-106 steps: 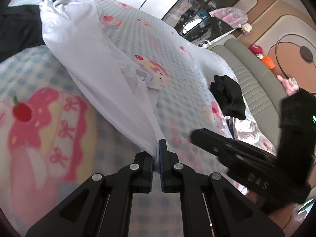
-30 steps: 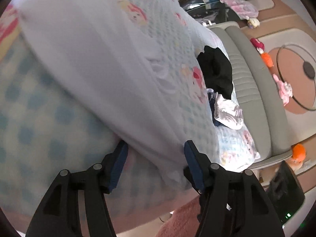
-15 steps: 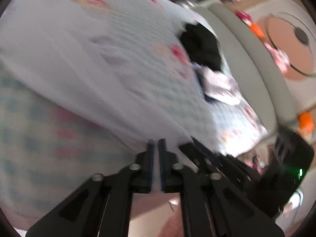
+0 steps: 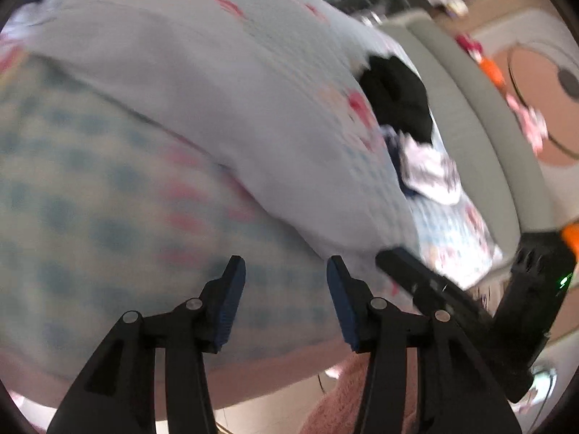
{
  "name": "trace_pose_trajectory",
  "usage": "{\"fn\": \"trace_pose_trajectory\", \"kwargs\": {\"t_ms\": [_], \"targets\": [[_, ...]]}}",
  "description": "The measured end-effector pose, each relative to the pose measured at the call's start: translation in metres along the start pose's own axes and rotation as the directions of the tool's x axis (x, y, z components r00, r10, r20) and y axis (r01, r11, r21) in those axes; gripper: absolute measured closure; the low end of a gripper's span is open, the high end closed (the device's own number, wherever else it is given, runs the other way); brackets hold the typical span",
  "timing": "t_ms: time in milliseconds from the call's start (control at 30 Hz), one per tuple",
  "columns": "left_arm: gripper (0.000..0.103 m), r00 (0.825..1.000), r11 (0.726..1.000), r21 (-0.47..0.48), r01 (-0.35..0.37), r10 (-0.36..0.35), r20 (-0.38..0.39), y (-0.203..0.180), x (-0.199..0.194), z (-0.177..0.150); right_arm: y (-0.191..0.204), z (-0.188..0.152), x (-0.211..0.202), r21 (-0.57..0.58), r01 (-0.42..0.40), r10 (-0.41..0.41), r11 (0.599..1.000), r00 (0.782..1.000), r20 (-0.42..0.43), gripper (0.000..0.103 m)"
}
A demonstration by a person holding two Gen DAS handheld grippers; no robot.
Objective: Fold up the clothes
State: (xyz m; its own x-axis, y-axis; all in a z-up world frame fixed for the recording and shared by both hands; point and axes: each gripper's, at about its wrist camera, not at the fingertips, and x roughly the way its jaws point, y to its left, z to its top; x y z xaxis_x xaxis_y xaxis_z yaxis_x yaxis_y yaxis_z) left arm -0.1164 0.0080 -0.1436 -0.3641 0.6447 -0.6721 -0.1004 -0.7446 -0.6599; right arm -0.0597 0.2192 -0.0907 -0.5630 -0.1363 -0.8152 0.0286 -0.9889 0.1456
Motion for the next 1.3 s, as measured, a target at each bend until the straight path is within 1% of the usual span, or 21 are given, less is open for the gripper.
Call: {"fn": "trace_pose_trajectory", "kwargs": {"t_ms": [67, 167, 200, 233, 267, 400, 467, 500, 633, 733, 767, 800, 833, 900, 933, 967, 1033, 1100, 1167, 1267, 1300], "targets": [[0.054, 0.999, 0.999, -0.040, -0.001, 0.002, 0.046, 0.016, -0.014, 0.009, 0.007, 0.004, 0.014, -0.006, -0.014, 0.014, 1.000, 1.000, 0.002, 0.047], [0.050, 0.995, 0.994, -0.109, -0.013, 0.024, 0.100, 0.038, -0.031, 0.022, 0.017, 0.011, 0.040, -0.025, -0.017, 0.017, 1.000, 1.000, -0.018, 0.045], [0.049, 0.993, 0.992, -0.121, -0.022, 0.035, 0.114, 0.044, -0.036, 0.025, 0.019, 0.014, 0.052, -0.040, -0.008, 0.006, 0.999, 0.999, -0.037, 0.048], [0.049, 0.991, 0.991, -0.127, -0.031, 0.047, 0.123, 0.048, -0.039, 0.026, 0.022, 0.014, 0.059, -0.070, 0.008, -0.012, 0.998, 0.998, -0.056, 0.075], [0.049, 0.991, 0.991, -0.127, -0.040, 0.056, 0.124, 0.049, -0.040, 0.025, 0.024, 0.014, 0.066, -0.100, 0.023, -0.031, 0.995, 0.997, -0.073, 0.091], [0.048, 0.990, 0.991, -0.122, -0.056, 0.071, 0.122, 0.054, -0.043, 0.023, 0.022, 0.008, 0.063, -0.139, 0.085, -0.093, 0.987, 0.994, -0.056, 0.097], [0.042, 0.993, 0.990, -0.131, -0.044, 0.058, 0.108, 0.055, -0.036, 0.028, 0.013, 0.006, 0.054, -0.127, 0.146, -0.151, 0.981, 0.988, -0.028, 0.099], [0.035, 0.995, 0.989, -0.143, -0.021, 0.035, 0.094, 0.055, -0.030, 0.032, 0.008, 0.005, 0.047, -0.122, 0.172, -0.175, 0.977, 0.984, -0.013, 0.099], [0.030, 0.996, 0.984, -0.163, 0.074, -0.064, 0.065, 0.035, 0.002, 0.050, -0.011, 0.000, 0.014, -0.091, 0.284, -0.280, 0.955, 0.959, 0.054, 0.103], [0.029, 0.997, 0.984, -0.162, 0.069, -0.060, 0.055, 0.023, 0.024, 0.066, -0.033, -0.003, -0.006, -0.083, 0.355, -0.349, 0.931, 0.934, 0.073, 0.103], [0.037, 0.998, 0.988, -0.153, 0.034, -0.026, 0.055, 0.019, 0.031, 0.070, -0.043, -0.002, -0.012, -0.047, 0.310, -0.308, 0.949, 0.950, 0.060, 0.102], [0.071, 0.998, 0.990, -0.143, -0.001, 0.009, 0.056, 0.016, 0.038, 0.073, -0.053, -0.002, -0.017, -0.011, 0.266, -0.265, 0.964, 0.963, 0.047, 0.102], [0.086, 0.997, 0.992, -0.120, -0.047, 0.054, 0.056, 0.011, 0.041, 0.074, -0.061, -0.002, -0.019, 0.019, 0.227, -0.227, 0.974, 0.974, 0.025, 0.102], [0.088, 0.989, 0.991, -0.051, -0.127, 0.131, 0.075, -0.004, 0.042, 0.070, -0.069, -0.004, -0.020, 0.048, 0.162, -0.161, 0.986, 0.987, -0.005, 0.097], [0.090, 0.987, 0.991, -0.026, -0.128, 0.130, 0.093, -0.011, 0.038, 0.065, -0.066, -0.006, -0.020, 0.053, 0.117, -0.116, 0.992, 0.993, -0.015, 0.089], [0.092, 0.987, 0.993, -0.008, -0.121, 0.122, 0.104, -0.015, 0.035, 0.061, -0.063, -0.008, -0.019, 0.059, 0.071, -0.070, 0.996, 0.997, -0.023, 0.073], [0.095, 0.990, 0.995, 0.002, -0.099, 0.099, 0.102, -0.015, 0.027, 0.052, -0.052, -0.011, -0.014, 0.067, -0.028, 0.030, 0.997, 0.999, -0.035, 0.055], [0.098, 0.994, 0.998, -0.011, -0.064, 0.065, 0.085, -0.013, 0.019, 0.045, -0.039, -0.012, -0.006, 0.072, -0.132, 0.136, 0.989, 0.990, -0.043, 0.050], [0.098, 0.996, 0.999, -0.013, -0.041, 0.042, 0.082, -0.013, 0.011, 0.039, -0.020, -0.010, 0.013, 0.026, -0.142, 0.143, 0.990, 0.988, -0.062, 0.035], [0.101, 0.996, 0.999, 0.028, -0.018, 0.016, 0.086, -0.027, 0.003, 0.031, 0.001, -0.003, 0.042, -0.044, -0.098, 0.095, 0.994, 0.993, -0.067, 0.036], [0.101, 0.996, 0.999, 0.046, -0.029, 0.025, 0.082, -0.029, 0.003, 0.028, 0.004, 0.000, 0.049, -0.054, -0.078, 0.075, 0.995, 0.995, -0.063, 0.047]]}}
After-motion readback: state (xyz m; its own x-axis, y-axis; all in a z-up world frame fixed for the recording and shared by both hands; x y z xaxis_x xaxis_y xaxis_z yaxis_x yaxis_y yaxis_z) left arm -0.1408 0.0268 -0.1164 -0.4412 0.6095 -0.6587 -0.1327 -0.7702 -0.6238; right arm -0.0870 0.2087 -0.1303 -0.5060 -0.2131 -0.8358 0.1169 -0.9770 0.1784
